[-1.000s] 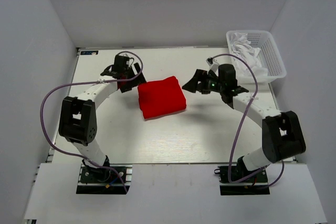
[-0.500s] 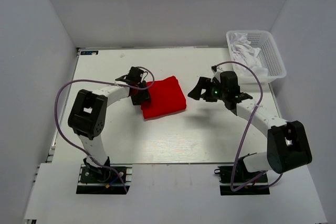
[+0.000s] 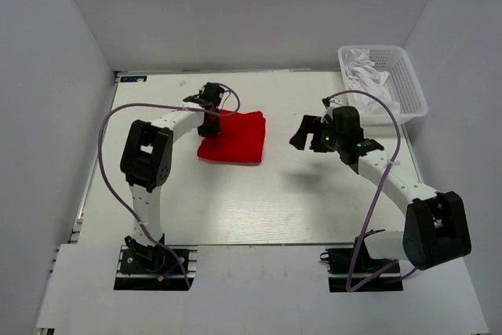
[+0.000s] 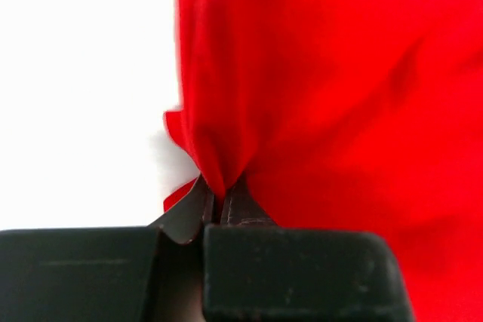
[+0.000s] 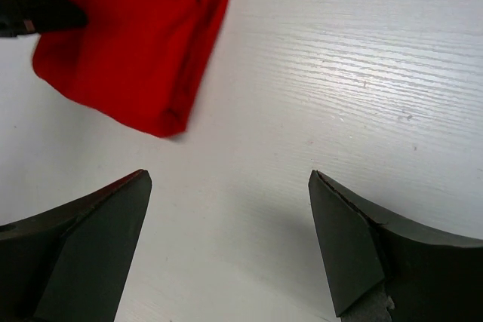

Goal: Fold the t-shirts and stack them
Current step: Put the neatly folded tshirt into the corner of the board with the left arm

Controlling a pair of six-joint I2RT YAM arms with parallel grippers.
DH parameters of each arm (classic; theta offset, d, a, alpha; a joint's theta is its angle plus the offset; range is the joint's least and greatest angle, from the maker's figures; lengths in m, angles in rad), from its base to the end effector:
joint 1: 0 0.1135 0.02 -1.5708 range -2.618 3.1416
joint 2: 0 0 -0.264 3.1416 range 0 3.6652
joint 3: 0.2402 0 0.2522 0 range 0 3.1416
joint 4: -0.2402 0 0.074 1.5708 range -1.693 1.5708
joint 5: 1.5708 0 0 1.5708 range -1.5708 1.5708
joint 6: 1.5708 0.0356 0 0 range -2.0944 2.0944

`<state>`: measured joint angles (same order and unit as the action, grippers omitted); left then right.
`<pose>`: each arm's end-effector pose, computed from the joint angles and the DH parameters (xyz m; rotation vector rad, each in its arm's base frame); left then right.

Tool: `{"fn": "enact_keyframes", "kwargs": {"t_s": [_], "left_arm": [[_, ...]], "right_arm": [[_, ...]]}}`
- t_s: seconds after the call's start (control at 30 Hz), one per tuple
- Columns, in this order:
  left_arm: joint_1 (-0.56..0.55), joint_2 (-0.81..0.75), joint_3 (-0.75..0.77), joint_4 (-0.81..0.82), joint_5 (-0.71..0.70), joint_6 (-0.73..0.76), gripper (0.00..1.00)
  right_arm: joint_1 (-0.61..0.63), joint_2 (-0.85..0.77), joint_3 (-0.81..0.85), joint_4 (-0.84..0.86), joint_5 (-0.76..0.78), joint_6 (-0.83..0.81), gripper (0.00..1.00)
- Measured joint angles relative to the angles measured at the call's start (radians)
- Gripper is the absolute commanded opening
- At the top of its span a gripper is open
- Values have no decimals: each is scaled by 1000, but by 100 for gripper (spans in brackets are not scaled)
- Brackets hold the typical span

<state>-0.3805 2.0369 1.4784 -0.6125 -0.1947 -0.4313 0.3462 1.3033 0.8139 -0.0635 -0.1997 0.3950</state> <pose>0.3931 -0.1498 0.1701 -0.1219 2.6968 0.0262 0.2679 0.1041 0.2487 -0.0685 2.1798 0.6434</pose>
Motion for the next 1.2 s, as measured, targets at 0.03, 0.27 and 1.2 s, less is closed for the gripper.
{"fn": "enact_keyframes", "kwargs": {"t_s": [0.03, 0.27, 1.2], "left_arm": [[7, 18, 38, -23, -57, 31, 0], [105, 60, 161, -21, -303, 304, 0], [440, 398, 666, 143, -424, 697, 69]], "right_arm": [[0, 0, 3, -7, 7, -6, 90], [-5, 1, 51, -72, 40, -39, 90], [-31, 90, 245, -275, 129, -88, 90]]}}
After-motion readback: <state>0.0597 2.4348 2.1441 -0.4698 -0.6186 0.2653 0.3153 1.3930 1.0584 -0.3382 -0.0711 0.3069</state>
